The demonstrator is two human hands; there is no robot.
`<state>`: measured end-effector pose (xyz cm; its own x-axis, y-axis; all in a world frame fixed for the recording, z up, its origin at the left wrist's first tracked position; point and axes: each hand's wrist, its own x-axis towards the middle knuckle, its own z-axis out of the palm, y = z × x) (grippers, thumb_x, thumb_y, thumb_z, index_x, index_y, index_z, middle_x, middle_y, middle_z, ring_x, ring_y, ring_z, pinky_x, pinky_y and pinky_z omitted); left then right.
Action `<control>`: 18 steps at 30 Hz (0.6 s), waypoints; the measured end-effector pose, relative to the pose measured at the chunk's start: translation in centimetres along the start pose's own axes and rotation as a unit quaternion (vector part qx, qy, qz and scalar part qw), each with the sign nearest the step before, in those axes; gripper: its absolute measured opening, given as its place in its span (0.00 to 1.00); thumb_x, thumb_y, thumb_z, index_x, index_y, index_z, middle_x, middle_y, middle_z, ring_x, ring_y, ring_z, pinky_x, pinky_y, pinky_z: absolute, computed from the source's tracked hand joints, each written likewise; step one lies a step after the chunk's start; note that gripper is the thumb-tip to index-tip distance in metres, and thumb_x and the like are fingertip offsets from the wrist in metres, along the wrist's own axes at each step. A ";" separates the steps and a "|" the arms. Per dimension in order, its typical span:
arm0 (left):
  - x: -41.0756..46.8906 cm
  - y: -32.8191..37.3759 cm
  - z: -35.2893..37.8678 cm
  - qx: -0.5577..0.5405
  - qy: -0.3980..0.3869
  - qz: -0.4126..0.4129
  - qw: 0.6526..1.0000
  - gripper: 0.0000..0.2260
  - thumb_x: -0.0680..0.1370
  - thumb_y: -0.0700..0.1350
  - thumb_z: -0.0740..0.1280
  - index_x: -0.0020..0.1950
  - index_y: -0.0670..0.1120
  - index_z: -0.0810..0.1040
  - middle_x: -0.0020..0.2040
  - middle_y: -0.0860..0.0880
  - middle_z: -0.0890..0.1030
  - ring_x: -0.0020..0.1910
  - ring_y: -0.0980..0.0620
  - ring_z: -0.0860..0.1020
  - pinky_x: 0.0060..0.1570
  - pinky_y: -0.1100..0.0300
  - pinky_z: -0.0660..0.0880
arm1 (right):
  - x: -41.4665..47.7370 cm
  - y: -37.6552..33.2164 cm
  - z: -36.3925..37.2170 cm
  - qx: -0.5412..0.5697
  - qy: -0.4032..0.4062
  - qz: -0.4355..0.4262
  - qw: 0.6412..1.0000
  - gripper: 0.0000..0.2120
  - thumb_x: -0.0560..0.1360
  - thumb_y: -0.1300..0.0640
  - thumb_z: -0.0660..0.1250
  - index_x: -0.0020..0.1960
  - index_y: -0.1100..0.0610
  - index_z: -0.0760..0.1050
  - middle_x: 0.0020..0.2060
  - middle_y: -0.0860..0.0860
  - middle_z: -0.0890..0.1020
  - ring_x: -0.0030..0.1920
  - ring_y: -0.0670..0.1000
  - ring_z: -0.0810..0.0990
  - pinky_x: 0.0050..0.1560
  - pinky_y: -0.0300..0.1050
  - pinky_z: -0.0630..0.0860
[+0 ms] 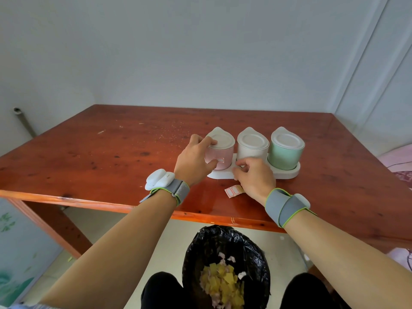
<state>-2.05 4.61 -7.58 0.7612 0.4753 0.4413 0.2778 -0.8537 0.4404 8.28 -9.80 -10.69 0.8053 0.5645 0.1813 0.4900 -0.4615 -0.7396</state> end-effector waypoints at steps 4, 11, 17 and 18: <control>-0.1 0.4 0.6 -0.004 0.017 -0.008 1.000 0.22 0.69 0.49 0.71 0.61 0.49 0.71 0.58 0.47 0.70 0.50 0.43 0.77 0.42 0.50 0.77 | -0.2 0.7 -0.8 -0.040 -0.016 -0.002 0.999 0.12 0.74 0.48 0.65 0.55 0.46 0.80 0.34 0.44 0.85 0.48 0.50 0.82 0.52 0.51 0.78; -0.3 1.5 1.6 0.008 0.056 -0.036 0.998 0.22 0.68 0.52 0.71 0.58 0.47 0.70 0.58 0.46 0.70 0.55 0.45 0.73 0.38 0.55 0.70 | -0.3 0.9 -1.4 -0.014 -0.035 -0.007 0.999 0.12 0.74 0.52 0.65 0.56 0.47 0.81 0.30 0.44 0.84 0.43 0.46 0.82 0.51 0.48 0.78; -0.2 0.7 1.2 -0.019 0.033 -0.015 0.999 0.20 0.72 0.52 0.71 0.59 0.47 0.71 0.59 0.45 0.70 0.53 0.44 0.74 0.43 0.51 0.76 | -0.4 1.0 -1.5 -0.016 -0.043 -0.013 0.999 0.13 0.74 0.53 0.64 0.56 0.47 0.81 0.30 0.45 0.84 0.41 0.45 0.82 0.50 0.47 0.78; -0.2 0.4 1.1 -0.027 0.025 -0.009 0.999 0.19 0.72 0.52 0.70 0.60 0.47 0.72 0.59 0.46 0.70 0.53 0.44 0.75 0.46 0.49 0.77 | -0.3 1.0 -1.5 -0.015 -0.043 -0.015 0.999 0.13 0.74 0.53 0.64 0.57 0.47 0.81 0.30 0.45 0.84 0.40 0.44 0.82 0.50 0.46 0.78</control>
<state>-1.46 3.94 -8.34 0.7250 0.5026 0.4710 0.2590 -0.8325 0.4897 9.02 -11.53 -10.52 0.7592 0.6343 0.1457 0.5243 -0.4634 -0.7144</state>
